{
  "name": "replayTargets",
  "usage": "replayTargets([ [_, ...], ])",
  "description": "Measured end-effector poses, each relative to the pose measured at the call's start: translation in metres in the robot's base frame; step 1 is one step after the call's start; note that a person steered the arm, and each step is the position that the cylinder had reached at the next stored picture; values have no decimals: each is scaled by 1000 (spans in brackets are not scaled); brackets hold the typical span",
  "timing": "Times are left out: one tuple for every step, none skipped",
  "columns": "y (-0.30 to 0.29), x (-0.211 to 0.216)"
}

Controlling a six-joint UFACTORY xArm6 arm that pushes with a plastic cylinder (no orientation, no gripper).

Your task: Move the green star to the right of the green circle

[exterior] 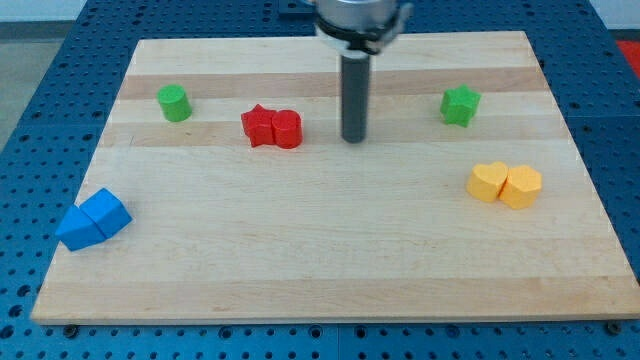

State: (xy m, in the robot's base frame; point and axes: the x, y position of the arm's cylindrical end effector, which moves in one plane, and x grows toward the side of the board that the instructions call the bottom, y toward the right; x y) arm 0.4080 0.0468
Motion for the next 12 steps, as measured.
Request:
replayTargets([
  [69, 9],
  [140, 4],
  [143, -32],
  [117, -69],
  [114, -71],
  [110, -72],
  [86, -74],
  [92, -74],
  [104, -78],
  [45, -85],
  [-18, -88],
  [-4, -88],
])
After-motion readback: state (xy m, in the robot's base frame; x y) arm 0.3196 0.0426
